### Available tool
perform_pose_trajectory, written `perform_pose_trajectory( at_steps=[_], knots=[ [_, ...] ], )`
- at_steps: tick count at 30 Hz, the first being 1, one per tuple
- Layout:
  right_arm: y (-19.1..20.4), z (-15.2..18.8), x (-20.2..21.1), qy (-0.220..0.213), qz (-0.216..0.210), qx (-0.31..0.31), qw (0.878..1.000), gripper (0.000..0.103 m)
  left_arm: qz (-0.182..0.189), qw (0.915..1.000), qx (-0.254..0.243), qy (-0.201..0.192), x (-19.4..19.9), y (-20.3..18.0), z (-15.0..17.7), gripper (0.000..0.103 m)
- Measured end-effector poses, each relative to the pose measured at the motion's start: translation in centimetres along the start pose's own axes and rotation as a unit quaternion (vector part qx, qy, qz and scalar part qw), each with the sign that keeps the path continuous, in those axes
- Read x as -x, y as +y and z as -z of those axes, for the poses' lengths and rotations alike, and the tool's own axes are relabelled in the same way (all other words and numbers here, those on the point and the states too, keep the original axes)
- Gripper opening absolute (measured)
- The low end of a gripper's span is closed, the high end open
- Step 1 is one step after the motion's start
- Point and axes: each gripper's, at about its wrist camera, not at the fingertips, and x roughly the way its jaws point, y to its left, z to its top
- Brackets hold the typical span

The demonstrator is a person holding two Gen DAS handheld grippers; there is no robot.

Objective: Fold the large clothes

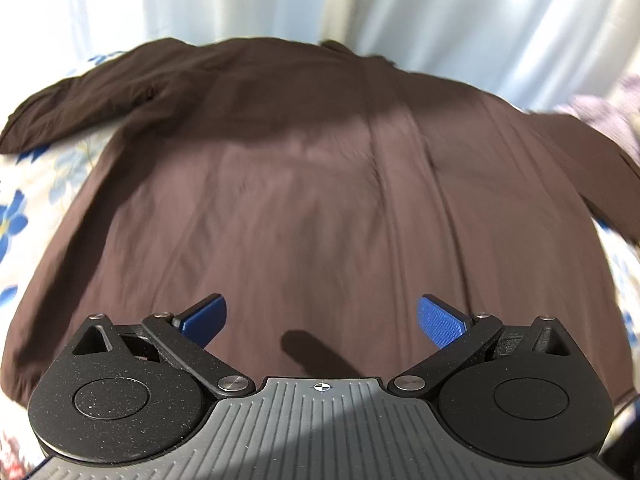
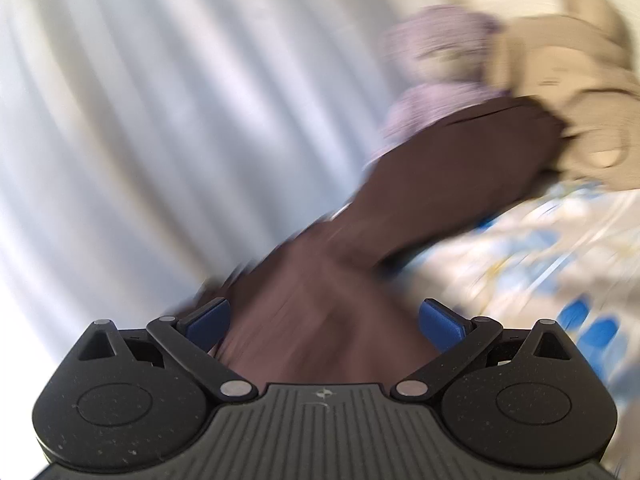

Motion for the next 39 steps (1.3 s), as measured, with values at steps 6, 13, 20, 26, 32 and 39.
perform_pose_trajectory(
  at_steps=[6, 13, 20, 26, 32, 39],
  knots=[
    [-12.1, -7.4, -8.3, -0.033, 0.072, -0.166, 0.983, 0.088, -0.044, 0.9981, 0.028, -0.033, -5.3, 0.5, -3.7, 0.103],
    [-19.9, -9.9, -14.8, -0.066, 0.123, -0.228, 0.963, 0.053, -0.033, 0.9975, 0.062, -0.012, -9.4, 0.9, -5.4, 0.103],
    [-20.3, -10.9, -17.2, -0.059, 0.122, -0.231, 0.964, 0.012, -0.034, 0.9952, 0.089, 0.023, -11.1, 2.2, -6.3, 0.103],
    [-6.8, -14.1, -14.8, -0.104, 0.115, 0.008, 0.988, 0.011, -0.012, 0.9932, 0.103, 0.052, -11.0, 2.6, -8.3, 0.103],
    [11.8, -7.7, -16.0, -0.039, -0.030, 0.297, 0.953, 0.026, 0.078, 0.9883, 0.129, -0.019, -9.5, 2.8, -12.4, 0.103],
    [16.7, 4.3, -21.4, 0.174, -0.106, 0.388, 0.899, 0.079, 0.182, 0.9742, 0.121, -0.057, -12.3, 1.4, -16.9, 0.103]
  ],
)
